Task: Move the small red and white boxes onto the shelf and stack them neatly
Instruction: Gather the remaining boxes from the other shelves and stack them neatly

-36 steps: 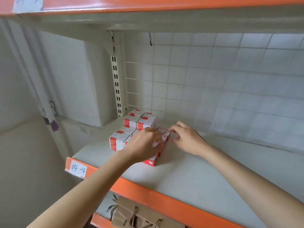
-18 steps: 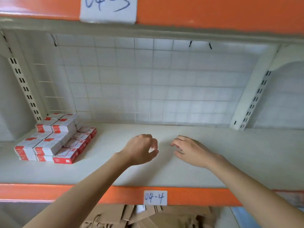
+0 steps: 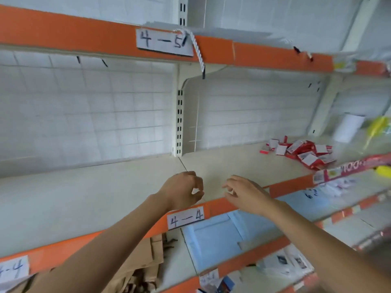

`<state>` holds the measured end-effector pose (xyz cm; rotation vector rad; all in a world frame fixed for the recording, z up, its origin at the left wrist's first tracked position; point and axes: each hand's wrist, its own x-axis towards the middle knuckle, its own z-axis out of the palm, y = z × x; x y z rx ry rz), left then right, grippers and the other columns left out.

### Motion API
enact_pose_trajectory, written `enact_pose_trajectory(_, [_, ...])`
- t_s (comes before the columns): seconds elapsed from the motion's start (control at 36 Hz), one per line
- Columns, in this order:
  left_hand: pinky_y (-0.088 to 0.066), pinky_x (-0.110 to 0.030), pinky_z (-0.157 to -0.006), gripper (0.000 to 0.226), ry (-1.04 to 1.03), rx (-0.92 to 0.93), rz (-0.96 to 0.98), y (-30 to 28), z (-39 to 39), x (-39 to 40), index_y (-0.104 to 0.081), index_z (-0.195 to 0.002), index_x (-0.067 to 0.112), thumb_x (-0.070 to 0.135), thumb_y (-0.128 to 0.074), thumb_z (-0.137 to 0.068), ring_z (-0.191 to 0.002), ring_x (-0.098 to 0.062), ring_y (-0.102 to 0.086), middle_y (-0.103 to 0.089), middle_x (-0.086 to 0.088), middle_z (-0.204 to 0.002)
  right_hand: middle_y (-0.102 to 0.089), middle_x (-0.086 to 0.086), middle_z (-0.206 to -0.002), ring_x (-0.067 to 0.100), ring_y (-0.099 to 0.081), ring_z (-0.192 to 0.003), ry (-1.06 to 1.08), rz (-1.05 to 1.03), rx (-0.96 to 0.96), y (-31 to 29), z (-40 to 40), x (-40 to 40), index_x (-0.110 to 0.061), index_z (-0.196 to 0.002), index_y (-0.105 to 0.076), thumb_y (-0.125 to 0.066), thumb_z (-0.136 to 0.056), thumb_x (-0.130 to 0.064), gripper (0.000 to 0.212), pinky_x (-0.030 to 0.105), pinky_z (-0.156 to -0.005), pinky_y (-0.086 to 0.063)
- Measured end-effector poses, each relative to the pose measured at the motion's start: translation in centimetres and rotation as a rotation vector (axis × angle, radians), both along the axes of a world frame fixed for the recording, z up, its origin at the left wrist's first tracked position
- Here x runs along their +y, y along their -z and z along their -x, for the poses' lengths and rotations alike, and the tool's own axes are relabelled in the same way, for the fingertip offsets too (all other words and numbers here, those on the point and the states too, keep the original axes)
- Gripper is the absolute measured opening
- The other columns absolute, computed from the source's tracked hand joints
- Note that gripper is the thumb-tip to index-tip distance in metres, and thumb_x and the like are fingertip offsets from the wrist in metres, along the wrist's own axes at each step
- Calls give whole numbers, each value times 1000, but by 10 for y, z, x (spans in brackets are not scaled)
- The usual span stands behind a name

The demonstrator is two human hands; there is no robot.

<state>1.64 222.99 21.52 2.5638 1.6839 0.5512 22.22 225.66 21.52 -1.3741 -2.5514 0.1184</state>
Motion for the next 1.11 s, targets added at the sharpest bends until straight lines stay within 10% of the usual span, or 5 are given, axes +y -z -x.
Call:
enact_pose_trajectory(0.72, [-45,-25,-83,22,182,-10,53,6,-231,227,-64,-108,22,30,-55,-90,-98,-16,-58,-59,2,-111,-54,1,-123,4,-46,-88,297,-7,90,-13,-232,199,-12,-125,-55,-54,-92,-25,35,25,-85,-42])
enact_pose_trajectory(1.11, [-42,-22,-79,23,-34,16,90,7,-259,268,-64,-110,22,32,-54,-92,-97,-12,-58,-60,4,-112,-39,3,-134,23,-49,-117,188,12,-63,2,-253,320,-12,-133,-45,-51,-93,-28,44,36,-91,-45])
